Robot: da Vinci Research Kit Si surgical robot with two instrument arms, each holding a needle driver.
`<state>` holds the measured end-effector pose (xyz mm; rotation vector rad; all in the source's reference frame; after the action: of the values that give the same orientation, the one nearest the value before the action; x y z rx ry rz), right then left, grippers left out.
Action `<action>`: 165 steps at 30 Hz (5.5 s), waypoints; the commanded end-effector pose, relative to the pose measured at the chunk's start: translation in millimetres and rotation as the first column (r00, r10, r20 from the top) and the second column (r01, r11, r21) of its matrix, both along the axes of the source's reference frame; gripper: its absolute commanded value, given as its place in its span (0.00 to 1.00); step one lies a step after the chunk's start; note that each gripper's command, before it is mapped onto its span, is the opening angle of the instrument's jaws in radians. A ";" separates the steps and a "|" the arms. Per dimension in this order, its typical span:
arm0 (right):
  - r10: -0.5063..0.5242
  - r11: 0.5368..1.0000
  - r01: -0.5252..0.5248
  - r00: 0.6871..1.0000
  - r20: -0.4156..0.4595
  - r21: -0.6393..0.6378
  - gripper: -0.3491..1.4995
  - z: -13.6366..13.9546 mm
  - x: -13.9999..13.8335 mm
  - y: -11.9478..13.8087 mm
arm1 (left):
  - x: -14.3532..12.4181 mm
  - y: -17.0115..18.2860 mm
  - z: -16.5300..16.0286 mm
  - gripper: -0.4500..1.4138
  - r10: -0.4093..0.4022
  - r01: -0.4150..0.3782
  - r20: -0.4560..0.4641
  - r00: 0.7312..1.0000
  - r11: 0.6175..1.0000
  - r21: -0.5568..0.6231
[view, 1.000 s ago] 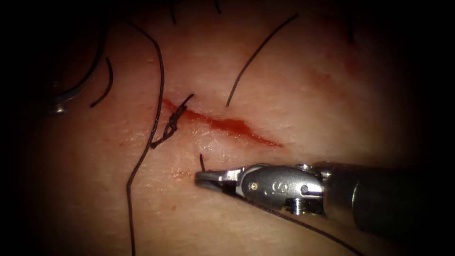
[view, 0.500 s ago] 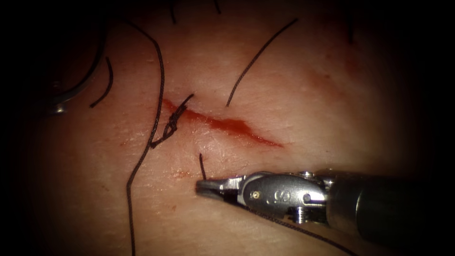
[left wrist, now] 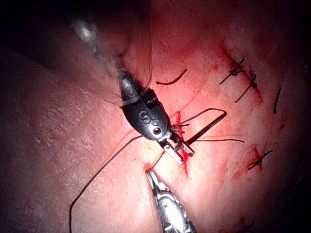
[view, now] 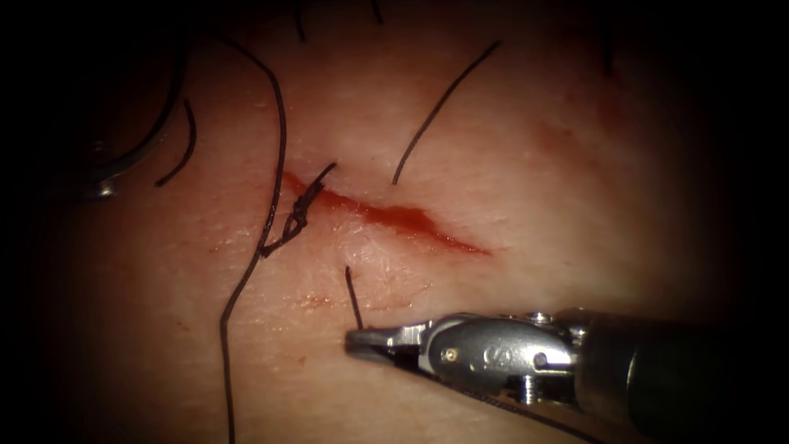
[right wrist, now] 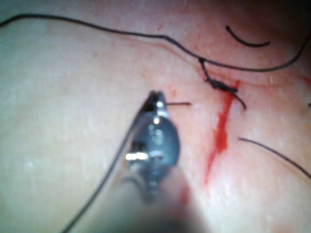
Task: Wound Closure
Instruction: Use the right gripper to pull the thread all the way through the tissue, leaving a small piece on the end, then use the left gripper to set the needle down, then grab the long end of the thread using the left gripper
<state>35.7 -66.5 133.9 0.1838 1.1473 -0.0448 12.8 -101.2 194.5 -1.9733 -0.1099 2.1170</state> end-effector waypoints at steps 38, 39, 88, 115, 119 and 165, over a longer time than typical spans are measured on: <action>0.426 0.904 -0.425 0.887 0.178 -0.045 0.86 -3.0 -34.0 7.3 | -24.0 3.6 -12.0 0.00 0.242 -0.251 0.193 0.951 0.968 0.020; 0.428 0.903 -0.427 0.886 0.180 -0.044 0.86 -3.0 -34.3 7.4 | -25.5 3.9 -11.5 0.00 0.249 -0.257 0.190 0.950 0.966 0.017; 0.446 0.892 -0.452 0.874 0.192 -0.014 0.88 -3.6 -32.7 7.8 | -19.0 6.7 3.3 0.88 0.279 -0.224 -0.213 0.936 0.943 0.247; 0.335 0.935 -0.342 0.938 0.085 0.095 0.83 -9.1 -19.8 7.9 | -18.9 -9.4 15.8 0.59 0.374 -0.346 -0.552 0.745 0.925 0.160; 0.336 0.934 -0.343 0.938 0.086 0.095 0.83 -9.1 -19.7 7.9 | -20.2 -11.2 15.6 0.58 0.414 -0.384 -0.549 0.726 0.906 0.176; 0.341 0.934 -0.348 0.936 0.081 0.079 0.84 -7.7 -18.2 6.6 | -34.0 -16.2 16.1 0.37 0.469 -0.423 -0.478 0.743 0.882 0.207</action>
<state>16.8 -59.7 125.6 0.0614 1.0989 0.3254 -20.8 -116.6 210.1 -1.3409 -0.6241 2.8105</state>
